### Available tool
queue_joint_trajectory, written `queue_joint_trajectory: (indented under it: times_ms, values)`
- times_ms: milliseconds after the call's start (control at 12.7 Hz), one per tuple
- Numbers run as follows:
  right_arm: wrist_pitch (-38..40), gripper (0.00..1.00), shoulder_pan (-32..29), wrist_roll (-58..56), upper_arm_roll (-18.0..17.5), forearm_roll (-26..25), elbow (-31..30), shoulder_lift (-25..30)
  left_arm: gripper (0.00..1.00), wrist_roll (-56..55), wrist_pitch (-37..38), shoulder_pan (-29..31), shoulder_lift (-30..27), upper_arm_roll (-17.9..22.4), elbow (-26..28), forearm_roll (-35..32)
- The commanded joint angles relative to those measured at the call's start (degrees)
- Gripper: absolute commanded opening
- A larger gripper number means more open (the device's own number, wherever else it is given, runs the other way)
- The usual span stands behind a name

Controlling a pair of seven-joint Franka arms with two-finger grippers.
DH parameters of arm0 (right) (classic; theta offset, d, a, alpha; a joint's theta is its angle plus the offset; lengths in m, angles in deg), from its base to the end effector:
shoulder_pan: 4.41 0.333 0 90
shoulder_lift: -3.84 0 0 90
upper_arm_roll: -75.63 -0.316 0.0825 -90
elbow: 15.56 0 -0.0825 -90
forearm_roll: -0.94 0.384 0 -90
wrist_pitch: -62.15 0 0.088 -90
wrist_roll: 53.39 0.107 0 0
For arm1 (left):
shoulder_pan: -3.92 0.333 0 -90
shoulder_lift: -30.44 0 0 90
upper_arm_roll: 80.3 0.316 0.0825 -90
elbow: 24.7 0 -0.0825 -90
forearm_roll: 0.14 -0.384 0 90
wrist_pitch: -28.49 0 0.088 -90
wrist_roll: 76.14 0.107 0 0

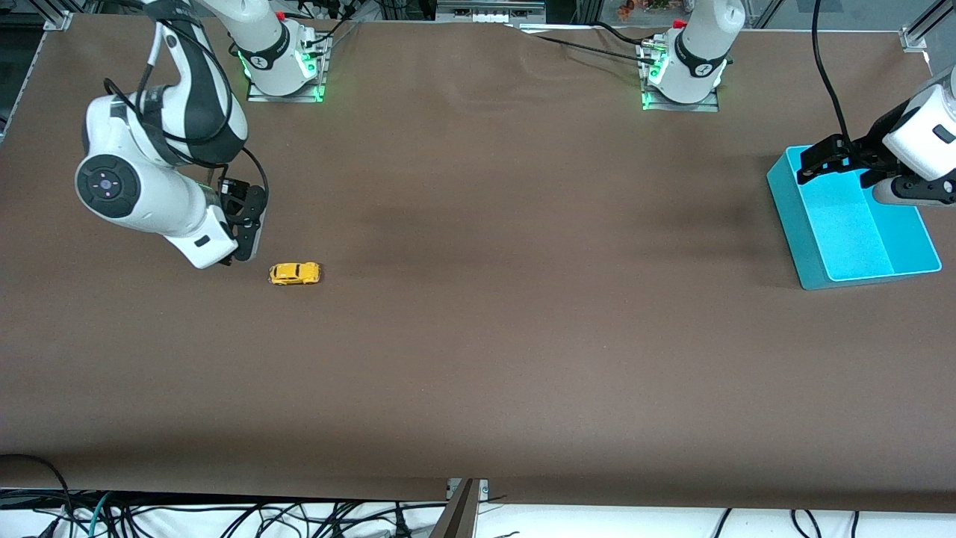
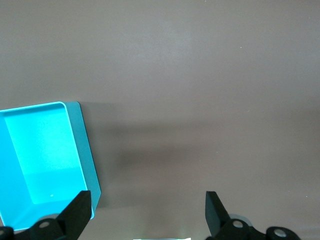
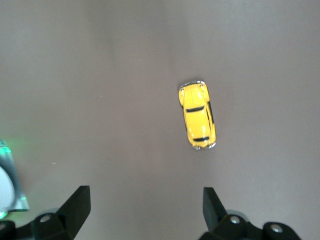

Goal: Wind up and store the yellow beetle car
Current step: 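Move the right gripper toward the yellow beetle car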

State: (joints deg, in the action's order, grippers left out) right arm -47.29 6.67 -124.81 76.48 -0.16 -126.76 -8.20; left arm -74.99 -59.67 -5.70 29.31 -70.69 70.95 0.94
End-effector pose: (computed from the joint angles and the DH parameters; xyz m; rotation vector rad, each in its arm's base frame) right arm 0.5640 0.1007 0.3585 -2.2759 -1.9832 0.3302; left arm 0.5412 -0.0013 0.5863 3.1134 -0.0312 -0.1731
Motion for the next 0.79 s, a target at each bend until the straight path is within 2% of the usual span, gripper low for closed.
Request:
queue_joint_trajectory:
  times_ms: [0, 316, 553, 711]
  values:
    - [-7.78, 0.99, -0.09, -4.96, -0.15, 0.31, -7.95, 2.81, 1.0, 1.04, 0.97, -0.04, 0.6, -0.12, -1.51, -0.73]
    - [-18.77, 0.99, -0.09, -7.67, -0.5, 0.31, -15.35, 3.69, 1.0, 1.04, 0.97, -0.22, 0.69, -0.12, -1.51, -0.73]
    - [-24.66, 0.99, 0.17, -9.62, -0.59, 0.4, -15.53, 1.94, 1.0, 1.04, 0.97, -0.31, 0.69, -0.12, -1.43, -0.73]
    - [-31.15, 0.99, 0.43, -9.62, -0.68, 0.31, -15.53, -1.3, 1.0, 1.04, 0.97, -0.4, 0.69, -0.12, -1.34, -0.73]
